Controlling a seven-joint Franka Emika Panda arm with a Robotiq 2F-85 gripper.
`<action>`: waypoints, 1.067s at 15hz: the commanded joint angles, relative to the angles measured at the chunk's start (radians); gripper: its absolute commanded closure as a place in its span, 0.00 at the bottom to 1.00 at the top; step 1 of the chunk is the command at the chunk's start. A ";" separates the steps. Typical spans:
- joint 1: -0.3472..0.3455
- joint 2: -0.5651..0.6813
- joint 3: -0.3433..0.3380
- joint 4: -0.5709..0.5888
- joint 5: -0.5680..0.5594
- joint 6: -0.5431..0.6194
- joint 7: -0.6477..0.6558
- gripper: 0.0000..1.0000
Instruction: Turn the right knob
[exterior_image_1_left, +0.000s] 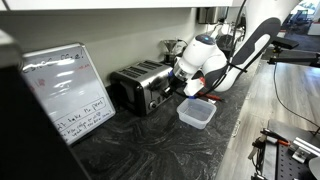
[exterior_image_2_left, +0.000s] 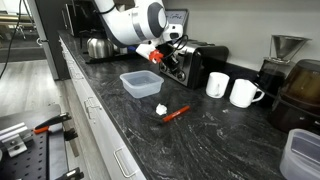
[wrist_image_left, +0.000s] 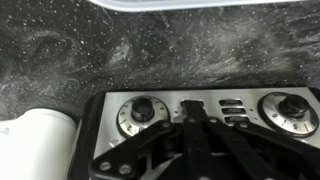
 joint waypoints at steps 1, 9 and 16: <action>0.049 0.055 -0.022 0.091 -0.013 0.073 0.024 1.00; 0.086 -0.015 -0.068 0.026 0.000 0.001 0.041 1.00; 0.092 -0.109 -0.038 -0.022 0.028 -0.151 0.059 1.00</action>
